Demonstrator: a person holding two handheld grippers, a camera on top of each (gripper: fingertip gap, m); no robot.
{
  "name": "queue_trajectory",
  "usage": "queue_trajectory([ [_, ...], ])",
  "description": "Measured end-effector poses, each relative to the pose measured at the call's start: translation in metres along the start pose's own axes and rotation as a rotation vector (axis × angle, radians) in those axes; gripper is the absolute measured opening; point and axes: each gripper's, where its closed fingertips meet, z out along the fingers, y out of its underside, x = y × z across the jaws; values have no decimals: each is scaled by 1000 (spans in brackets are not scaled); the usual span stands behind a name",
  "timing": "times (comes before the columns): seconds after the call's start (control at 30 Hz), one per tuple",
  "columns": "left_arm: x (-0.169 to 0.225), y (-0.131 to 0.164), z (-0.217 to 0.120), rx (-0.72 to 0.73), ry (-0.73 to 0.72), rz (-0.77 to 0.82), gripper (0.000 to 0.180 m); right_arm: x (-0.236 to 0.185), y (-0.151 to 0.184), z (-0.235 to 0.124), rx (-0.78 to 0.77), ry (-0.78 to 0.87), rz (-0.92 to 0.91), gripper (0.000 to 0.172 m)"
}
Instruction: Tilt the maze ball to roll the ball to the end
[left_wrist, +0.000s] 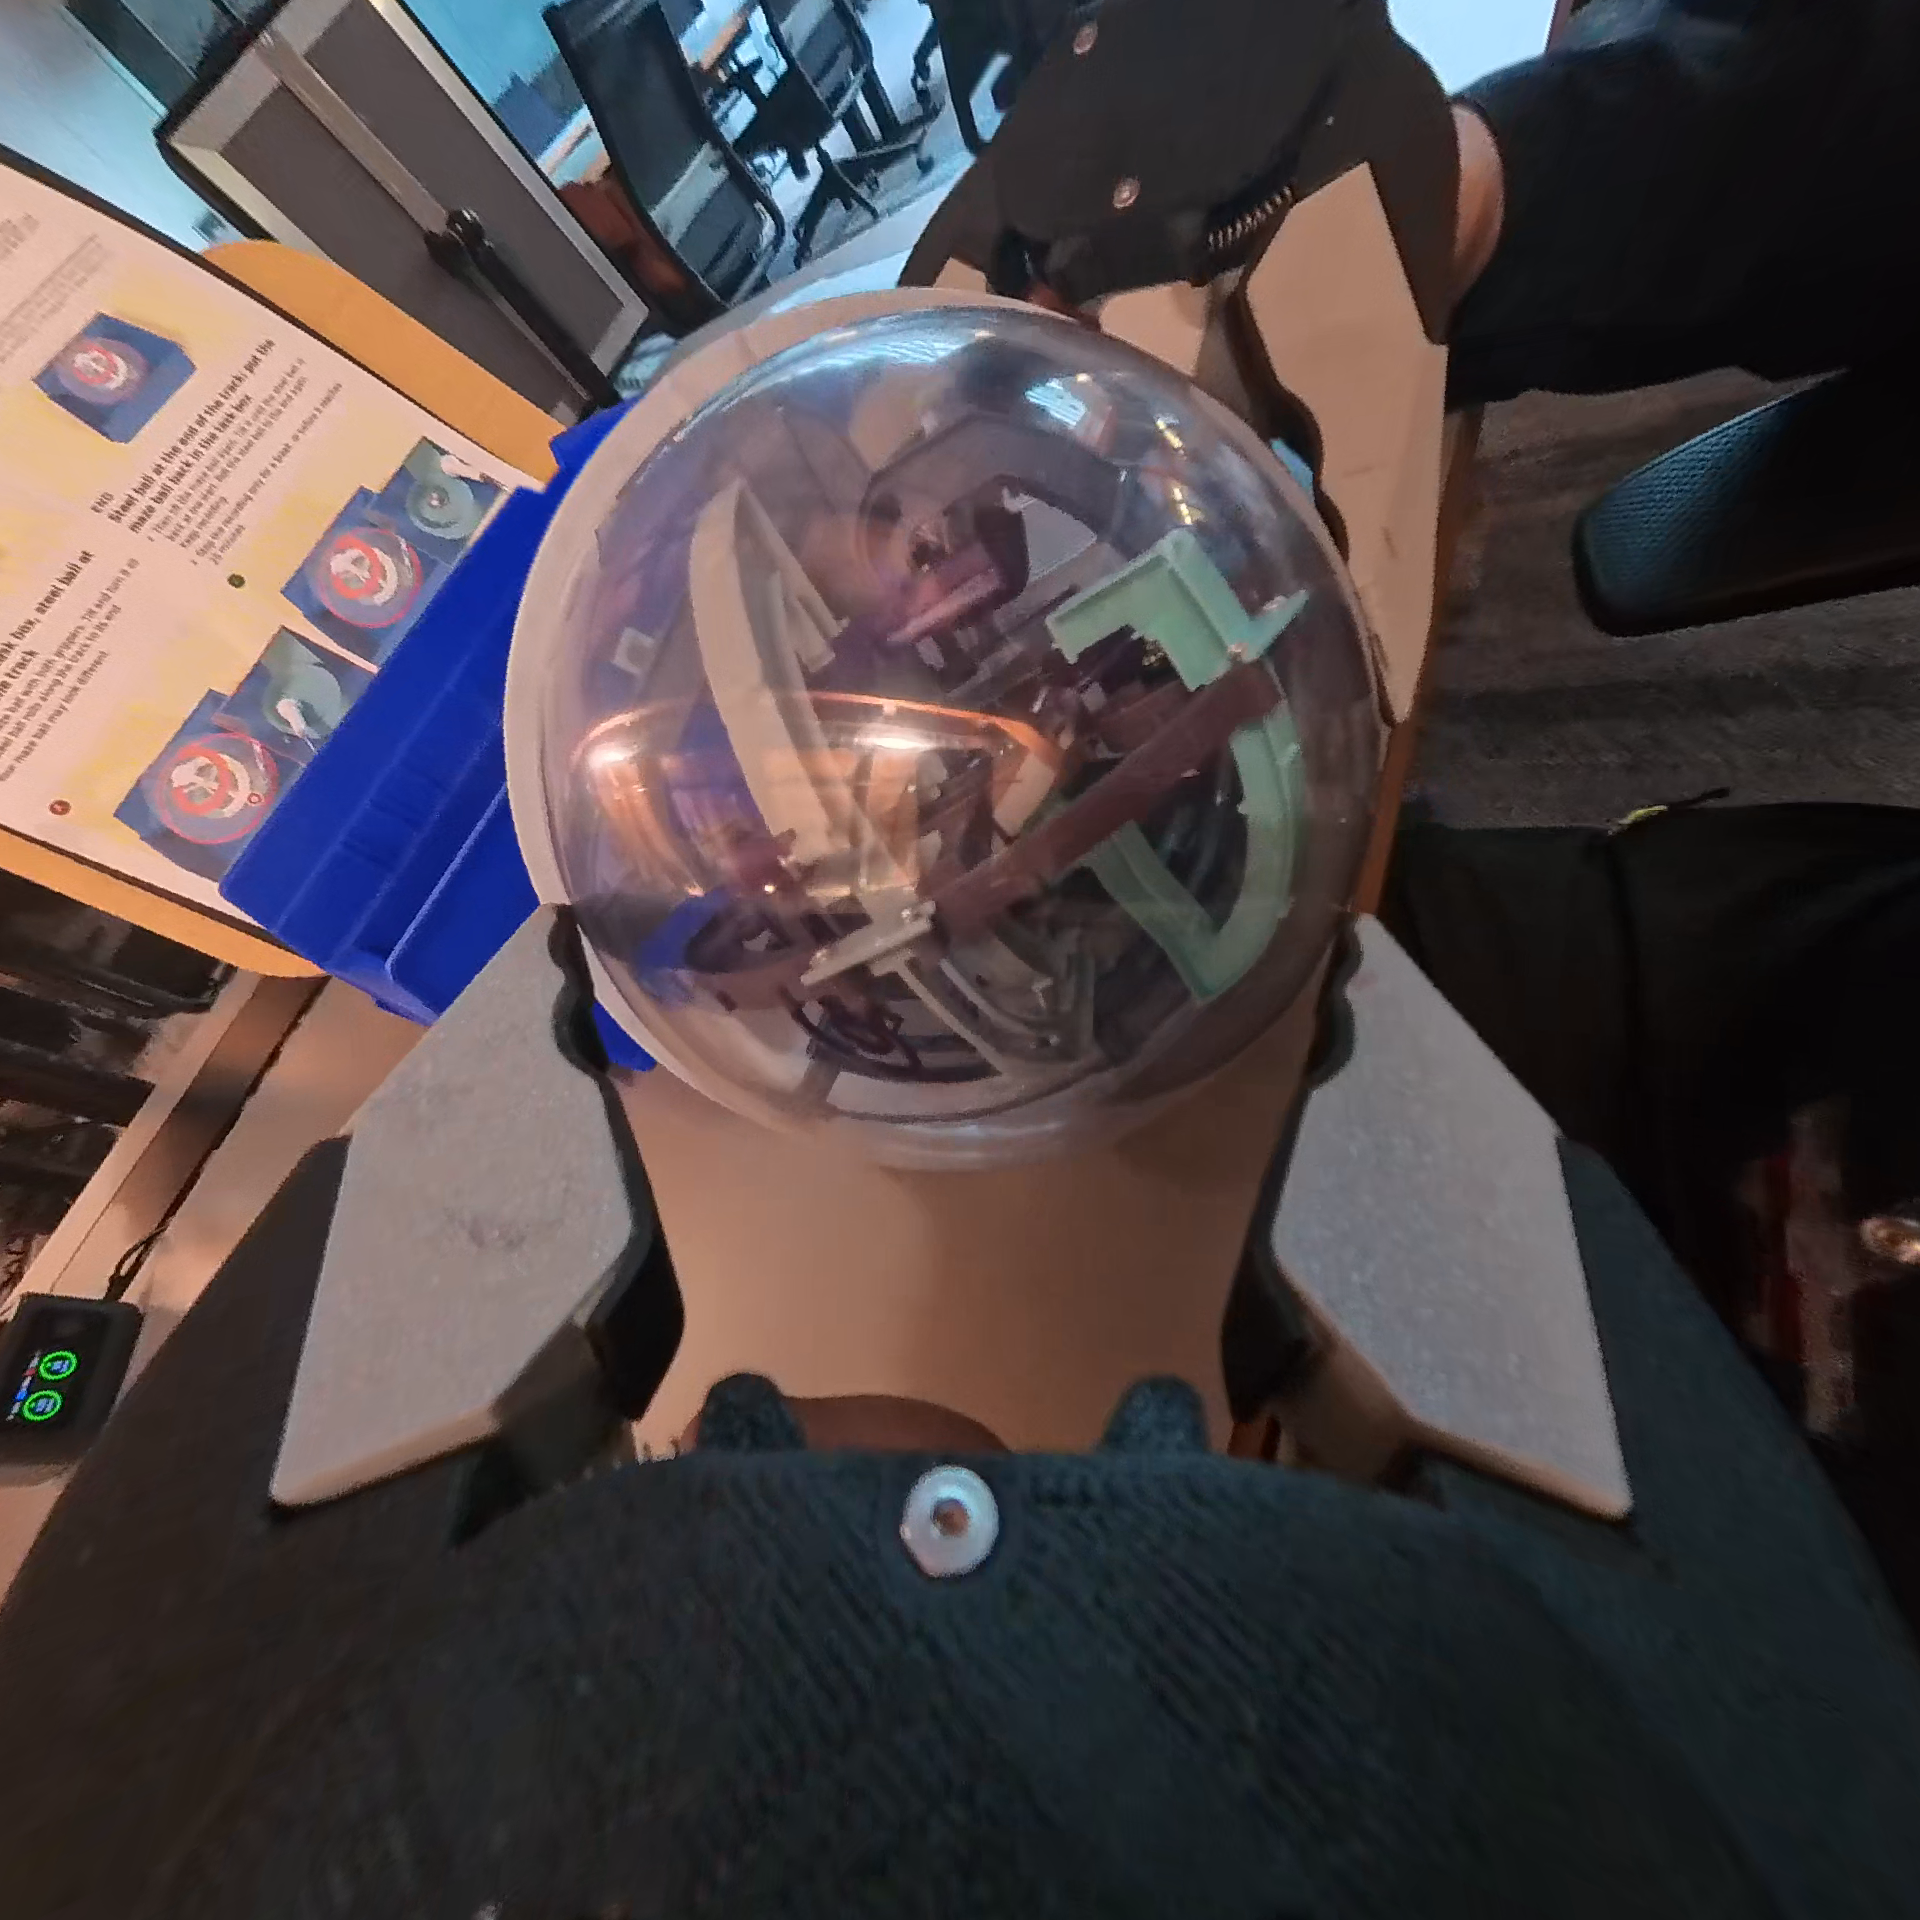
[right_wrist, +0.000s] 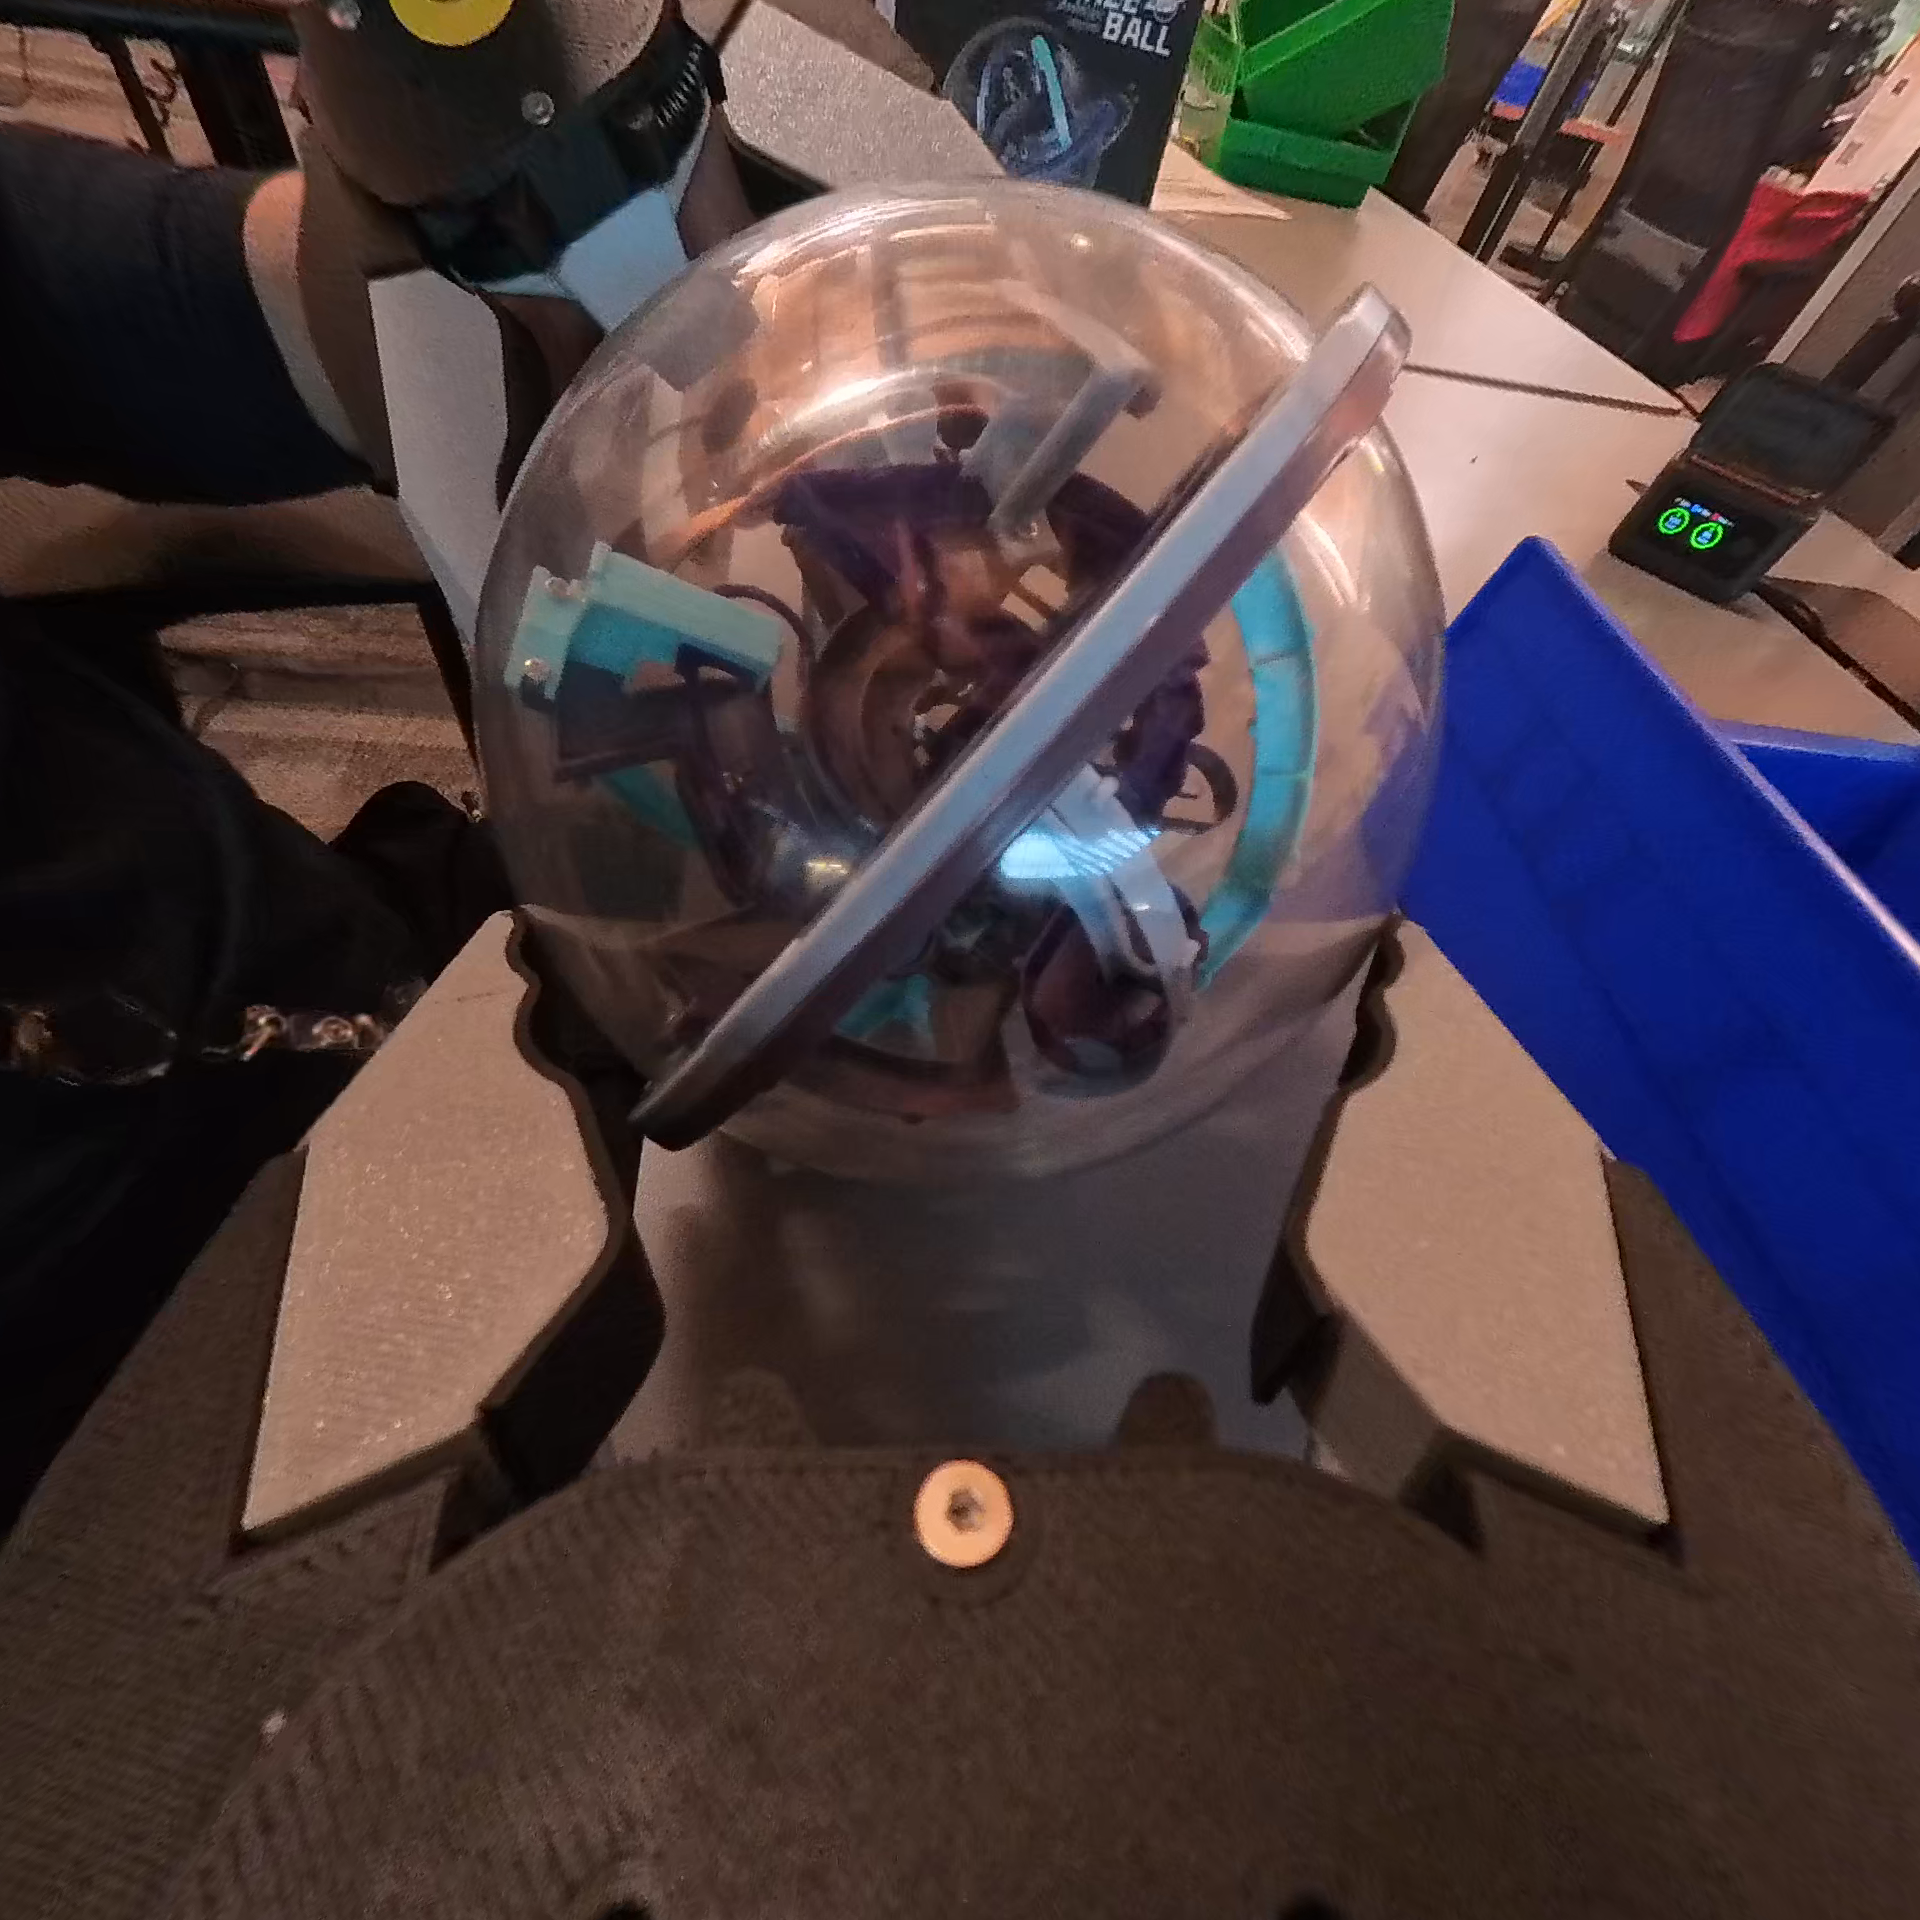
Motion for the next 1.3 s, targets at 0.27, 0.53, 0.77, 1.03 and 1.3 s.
queue_trajectory([
  [0.27, -4, 4, 2, 24, 13, -44, 137, 3, -3, 4, 45, 23, 4, 147],
  [0.53, -5, 4, 4, 22, 2, -7, 137, 5, -1, 4, 33, 40, -19, 147],
  [0.77, -4, 2, 4, 28, -5, 6, 138, 5, 1, 2, 25, 35, -32, 147],
  [1.03, -3, 8, -5, 11, 28, -10, 126, 4, 6, 1, 8, 42, -78, 145],
  [1.3, -9, 23, -12, 6, 151, -109, 120, 4, 12, 3, -31, 49, -127, 145],
])
